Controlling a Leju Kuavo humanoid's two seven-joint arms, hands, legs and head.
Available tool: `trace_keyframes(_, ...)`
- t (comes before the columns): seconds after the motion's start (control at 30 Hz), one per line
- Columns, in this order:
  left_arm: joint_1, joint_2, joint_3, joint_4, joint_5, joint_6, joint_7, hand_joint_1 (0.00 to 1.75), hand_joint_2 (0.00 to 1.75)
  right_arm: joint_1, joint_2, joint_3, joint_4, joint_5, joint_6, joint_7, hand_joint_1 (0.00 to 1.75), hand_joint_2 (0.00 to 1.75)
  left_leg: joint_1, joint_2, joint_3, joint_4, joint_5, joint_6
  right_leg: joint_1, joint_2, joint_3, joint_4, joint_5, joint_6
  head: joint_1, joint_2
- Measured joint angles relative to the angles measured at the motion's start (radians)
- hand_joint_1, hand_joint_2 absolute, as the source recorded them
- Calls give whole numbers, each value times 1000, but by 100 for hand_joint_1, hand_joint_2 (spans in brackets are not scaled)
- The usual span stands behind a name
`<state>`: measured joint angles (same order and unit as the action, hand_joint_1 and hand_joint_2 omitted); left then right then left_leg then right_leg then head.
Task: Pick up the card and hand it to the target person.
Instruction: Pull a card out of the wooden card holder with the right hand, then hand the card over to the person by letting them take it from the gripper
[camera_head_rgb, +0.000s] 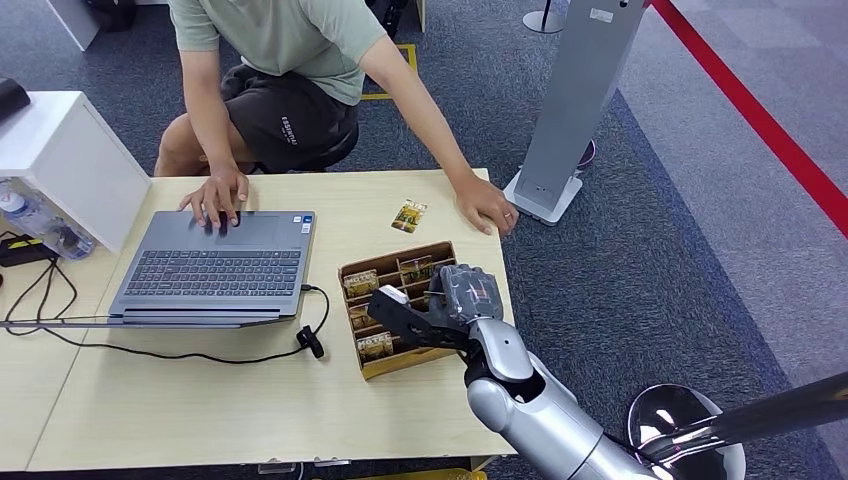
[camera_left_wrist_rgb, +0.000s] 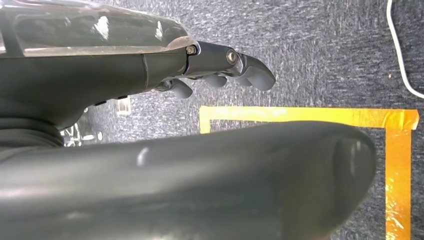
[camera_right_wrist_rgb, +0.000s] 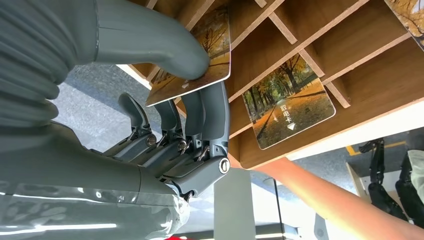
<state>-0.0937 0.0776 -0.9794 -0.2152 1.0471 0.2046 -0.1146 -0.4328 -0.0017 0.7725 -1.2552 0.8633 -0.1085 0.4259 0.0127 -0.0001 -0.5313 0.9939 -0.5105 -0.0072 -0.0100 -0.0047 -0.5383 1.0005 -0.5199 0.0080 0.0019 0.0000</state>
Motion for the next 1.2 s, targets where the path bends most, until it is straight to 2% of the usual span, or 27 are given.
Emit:
trace_keyframes(0.43,0,0,-16,0,-5,-23,-9,0,0,4,-19,-3,-90,30,-2,10,143,175,0,0,0,0,0,0,0,0,0,0,0,0,0,0)
trace_keyframes(0.73,-3,0,-42,0,-37,-43,-26,0,0,-141,-27,-15,-137,-23,18,-47,143,175,0,0,0,0,1,0,0,0,0,0,1,0,0,0)
trace_keyframes(0.97,-25,0,-66,0,-52,-55,-9,0,0,-302,-14,-13,-5,-67,4,-103,143,175,0,0,-1,0,1,0,0,0,0,0,1,0,1,0)
trace_keyframes(1.2,-37,0,-74,0,-51,-53,-7,0,0,-450,60,-3,230,-71,-42,-176,143,175,0,0,-1,0,1,0,0,0,0,1,1,0,0,0)
